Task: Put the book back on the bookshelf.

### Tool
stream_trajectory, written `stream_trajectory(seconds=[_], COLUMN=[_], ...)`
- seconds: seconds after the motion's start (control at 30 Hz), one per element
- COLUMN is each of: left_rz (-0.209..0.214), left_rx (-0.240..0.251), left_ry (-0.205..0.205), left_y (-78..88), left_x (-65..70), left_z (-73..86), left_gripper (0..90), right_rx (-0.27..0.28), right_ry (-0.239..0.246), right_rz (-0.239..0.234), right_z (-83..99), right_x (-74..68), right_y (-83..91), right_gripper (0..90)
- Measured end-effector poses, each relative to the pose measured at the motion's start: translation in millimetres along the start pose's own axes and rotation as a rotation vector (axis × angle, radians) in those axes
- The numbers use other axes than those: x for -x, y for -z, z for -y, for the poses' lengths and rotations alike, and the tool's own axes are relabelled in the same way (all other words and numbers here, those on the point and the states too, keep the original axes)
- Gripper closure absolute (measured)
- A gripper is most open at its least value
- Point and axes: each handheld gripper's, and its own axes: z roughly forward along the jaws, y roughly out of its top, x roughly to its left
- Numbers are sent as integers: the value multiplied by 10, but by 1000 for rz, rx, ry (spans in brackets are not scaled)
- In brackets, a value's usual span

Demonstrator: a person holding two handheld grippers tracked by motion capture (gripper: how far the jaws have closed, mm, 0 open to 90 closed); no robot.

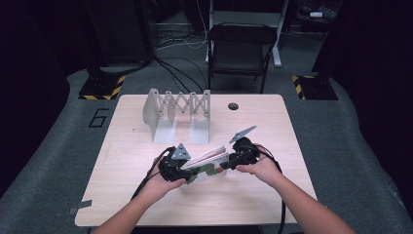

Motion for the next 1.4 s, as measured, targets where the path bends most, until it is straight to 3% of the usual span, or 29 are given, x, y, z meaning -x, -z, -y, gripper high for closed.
stream_trajectory(seconds=[0.17, 0.33, 0.43, 0.47, 0.6, 0.8, 1.03, 1.4], left_rz=[25, 40, 47, 52, 59, 28, 23, 1], left_rx=[-6, -13, -7, -14, -23, -34, -57, -83], left_ry=[-2, -19, -22, -33, -28, -38, -24, -21], left_y=[1, 4, -3, 3, 4, -3, -8, -50], left_x=[13, 36, 63, 61, 91, 148, 162, 181], left_z=[-8, -18, -17, -20, -28, -47, -69, -85], left_gripper=[634, 683, 705, 713, 737, 746, 740, 720], right_rx=[-5, -19, -19, -23, -9, -27, -26, -23], right_ry=[-21, -8, -35, -14, -16, -17, 13, 9], right_rz=[11, 19, 28, 29, 35, 37, 39, 41], right_z=[6, 14, 19, 20, 21, 19, 25, 41], right_x=[-5, 42, 27, 39, 31, 1, -2, -9], right_y=[5, 16, 5, 7, -8, -14, -37, -42], right_gripper=[518, 507, 507, 507, 507, 508, 509, 509])
